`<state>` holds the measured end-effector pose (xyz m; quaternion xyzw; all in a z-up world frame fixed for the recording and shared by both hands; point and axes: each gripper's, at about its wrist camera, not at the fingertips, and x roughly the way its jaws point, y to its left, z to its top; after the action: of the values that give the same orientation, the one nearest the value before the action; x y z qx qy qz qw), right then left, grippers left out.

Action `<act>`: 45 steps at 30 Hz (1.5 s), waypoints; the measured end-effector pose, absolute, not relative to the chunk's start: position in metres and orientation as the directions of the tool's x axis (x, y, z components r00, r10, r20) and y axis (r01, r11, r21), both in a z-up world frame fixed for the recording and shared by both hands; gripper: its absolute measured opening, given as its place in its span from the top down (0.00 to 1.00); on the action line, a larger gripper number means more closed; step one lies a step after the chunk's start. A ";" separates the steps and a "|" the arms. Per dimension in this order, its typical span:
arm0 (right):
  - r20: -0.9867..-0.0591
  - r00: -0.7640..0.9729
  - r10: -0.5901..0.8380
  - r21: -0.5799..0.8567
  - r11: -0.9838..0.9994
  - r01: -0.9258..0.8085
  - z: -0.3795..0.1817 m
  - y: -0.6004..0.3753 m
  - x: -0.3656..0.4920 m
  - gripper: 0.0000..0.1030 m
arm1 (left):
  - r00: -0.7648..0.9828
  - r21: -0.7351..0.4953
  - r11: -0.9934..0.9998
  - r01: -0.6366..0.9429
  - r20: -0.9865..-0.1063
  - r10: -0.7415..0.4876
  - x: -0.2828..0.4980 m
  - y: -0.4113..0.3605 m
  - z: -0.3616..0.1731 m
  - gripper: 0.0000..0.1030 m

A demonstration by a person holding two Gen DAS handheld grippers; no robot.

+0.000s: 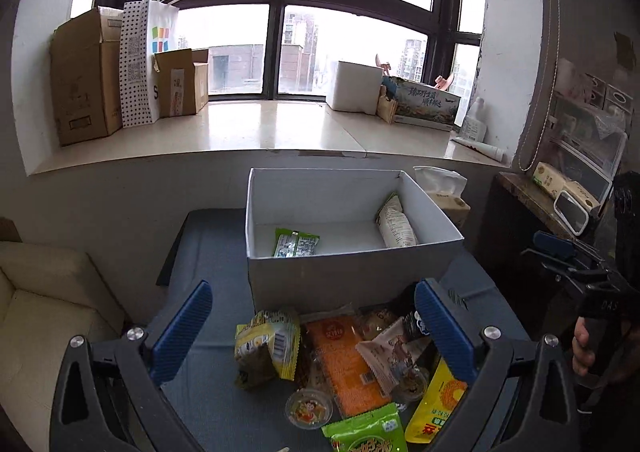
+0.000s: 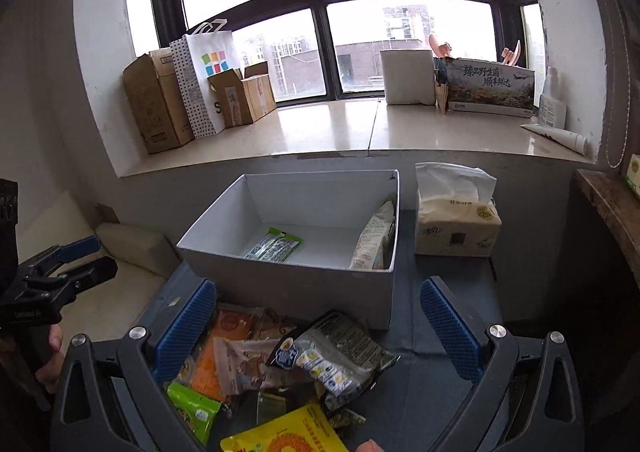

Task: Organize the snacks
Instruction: 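Grasp the silver snack bag with the right tool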

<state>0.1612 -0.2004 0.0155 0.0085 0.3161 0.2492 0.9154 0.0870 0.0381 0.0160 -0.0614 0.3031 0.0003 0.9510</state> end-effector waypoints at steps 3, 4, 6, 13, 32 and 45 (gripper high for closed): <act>-0.557 0.641 0.529 0.204 0.835 -0.511 -0.005 -0.207 0.119 0.00 | 0.789 -0.162 0.985 -0.052 -0.611 -0.059 0.055 0.037 -0.002 0.00; -0.559 0.633 0.536 0.217 0.831 -0.512 -0.013 -0.210 0.106 0.00 | 0.783 -0.169 0.984 -0.057 -0.619 -0.061 0.045 0.036 -0.008 0.00; -0.575 0.626 0.526 0.237 0.840 -0.489 -0.030 -0.214 0.086 0.00 | 0.773 -0.147 0.987 -0.057 -0.632 -0.049 0.028 0.029 -0.018 0.00; -0.613 0.594 0.520 0.279 0.847 -0.453 -0.058 -0.220 0.055 0.00 | 0.760 -0.109 0.994 -0.027 -0.648 -0.050 0.007 0.006 -0.027 0.00; -0.689 0.496 0.529 0.197 0.795 -0.574 -0.077 -0.210 0.175 0.00 | 0.727 -0.041 0.998 0.051 -0.684 -0.065 0.006 -0.032 -0.040 0.00; -0.722 0.268 0.638 0.348 0.668 -0.658 -0.121 -0.203 0.250 0.00 | 0.713 -0.063 0.997 0.050 -0.696 -0.080 0.006 -0.030 -0.047 0.00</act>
<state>0.2503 -0.2033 -0.1205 -0.0107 0.4478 0.4070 0.7960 0.0059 -0.0304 -0.0475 -0.0197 0.3769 -0.0351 0.9254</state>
